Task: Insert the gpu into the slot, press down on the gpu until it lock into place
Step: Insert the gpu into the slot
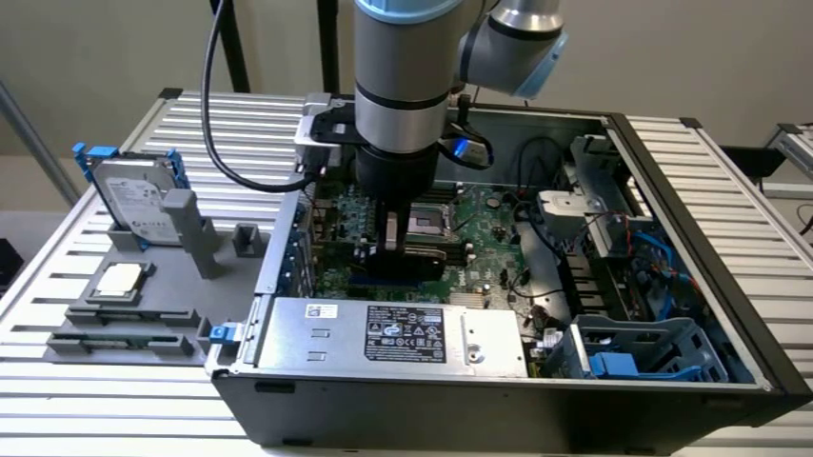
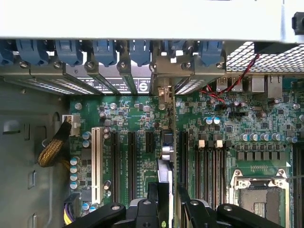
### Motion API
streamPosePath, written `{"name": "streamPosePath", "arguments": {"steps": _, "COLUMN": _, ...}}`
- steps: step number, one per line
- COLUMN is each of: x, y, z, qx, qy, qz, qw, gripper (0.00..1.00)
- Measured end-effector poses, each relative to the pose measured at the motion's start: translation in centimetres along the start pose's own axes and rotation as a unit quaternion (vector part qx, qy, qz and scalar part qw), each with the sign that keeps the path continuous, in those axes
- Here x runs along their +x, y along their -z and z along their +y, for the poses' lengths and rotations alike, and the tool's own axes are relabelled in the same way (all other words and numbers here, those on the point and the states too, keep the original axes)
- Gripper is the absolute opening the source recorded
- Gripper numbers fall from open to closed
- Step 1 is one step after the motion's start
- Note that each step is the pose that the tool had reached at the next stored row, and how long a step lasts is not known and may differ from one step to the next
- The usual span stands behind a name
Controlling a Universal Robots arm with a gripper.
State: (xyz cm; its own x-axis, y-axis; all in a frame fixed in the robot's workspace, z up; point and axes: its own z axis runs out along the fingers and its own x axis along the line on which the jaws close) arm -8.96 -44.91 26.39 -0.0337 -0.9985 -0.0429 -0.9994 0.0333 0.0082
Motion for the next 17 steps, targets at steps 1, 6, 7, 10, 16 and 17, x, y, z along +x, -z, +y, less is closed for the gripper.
{"name": "streamPosePath", "arguments": {"steps": 1, "x": 0.00, "y": -0.02, "z": 0.00, "qx": 0.0000, "qy": 0.000, "qz": 0.0000, "qw": 1.0000, "gripper": 0.26}}
{"name": "streamPosePath", "arguments": {"steps": 6, "x": 0.00, "y": -0.11, "z": 0.00, "qx": 0.0000, "qy": 0.000, "qz": 0.0001, "qw": 1.0000, "gripper": 0.26}}
{"name": "streamPosePath", "arguments": {"steps": 7, "x": 0.01, "y": -0.13, "z": 0.00, "qx": 0.0000, "qy": 0.000, "qz": 0.0002, "qw": 1.0000, "gripper": 0.26}}
{"name": "streamPosePath", "arguments": {"steps": 10, "x": 0.01, "y": -0.18, "z": 0.00, "qx": 0.0000, "qy": 0.001, "qz": 0.0004, "qw": 1.0000, "gripper": 0.26}}
{"name": "streamPosePath", "arguments": {"steps": 16, "x": 0.02, "y": -0.32, "z": 0.00, "qx": -0.0001, "qy": 0.001, "qz": 0.0009, "qw": 1.0000, "gripper": 0.26}}
{"name": "streamPosePath", "arguments": {"steps": 17, "x": 0.02, "y": -0.35, "z": 0.00, "qx": -0.0001, "qy": 0.001, "qz": 0.0011, "qw": 1.0000, "gripper": 0.26}}
